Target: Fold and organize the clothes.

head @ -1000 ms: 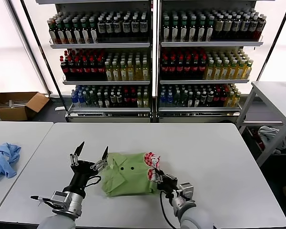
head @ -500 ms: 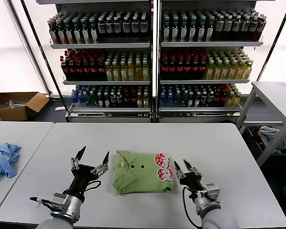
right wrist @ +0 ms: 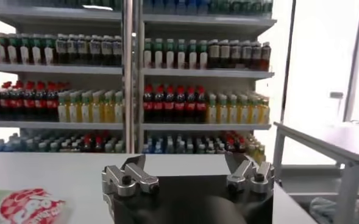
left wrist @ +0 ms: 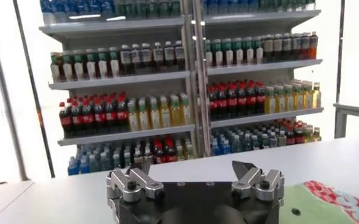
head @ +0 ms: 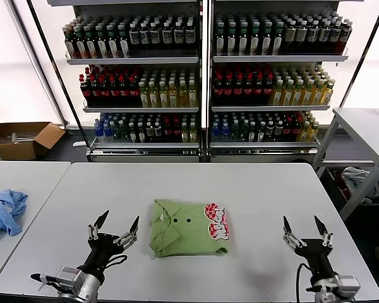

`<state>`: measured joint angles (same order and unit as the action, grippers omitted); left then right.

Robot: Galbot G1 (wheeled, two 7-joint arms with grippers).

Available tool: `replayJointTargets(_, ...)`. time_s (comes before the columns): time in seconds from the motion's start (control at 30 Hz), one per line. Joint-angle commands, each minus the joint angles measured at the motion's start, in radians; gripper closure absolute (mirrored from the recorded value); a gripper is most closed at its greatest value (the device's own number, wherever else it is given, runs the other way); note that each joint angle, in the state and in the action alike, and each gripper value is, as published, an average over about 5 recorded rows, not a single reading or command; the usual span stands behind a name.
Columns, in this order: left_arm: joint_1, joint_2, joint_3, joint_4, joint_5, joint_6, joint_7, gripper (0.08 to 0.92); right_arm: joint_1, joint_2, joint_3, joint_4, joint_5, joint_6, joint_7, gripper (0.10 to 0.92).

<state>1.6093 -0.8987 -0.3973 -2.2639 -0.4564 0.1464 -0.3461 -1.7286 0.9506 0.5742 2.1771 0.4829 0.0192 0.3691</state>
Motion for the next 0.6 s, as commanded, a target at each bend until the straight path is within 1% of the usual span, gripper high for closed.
replayJointTargets(0.03,0.156,0.024,-0.027,0.096,0.002,-0.266,-0.108,0.177,-0.300,0.006,0.144,0.052,-0.095,0.218,0.008,0.204)
replayJointTargets(0.13,0.233,0.022,-0.053,0.103,0.027,-0.352,-0.122,0.177,-0.343,0.013,0.136,0.052,-0.125,0.273,-0.003,0.203)
replayJointTargets(0.23,0.285,0.018,-0.068,0.084,0.051,-0.393,-0.131,0.177,-0.376,0.017,0.130,0.052,-0.135,0.317,-0.011,0.203)
replayJointTargets(0.43,0.298,0.007,-0.048,0.078,0.057,-0.400,-0.141,0.177,-0.392,0.023,0.095,0.037,-0.148,0.350,-0.016,0.203)
replayJointTargets(0.6,0.303,0.007,-0.049,0.077,0.067,-0.406,-0.144,0.177,-0.396,0.021,0.088,0.031,-0.150,0.348,-0.006,0.203)
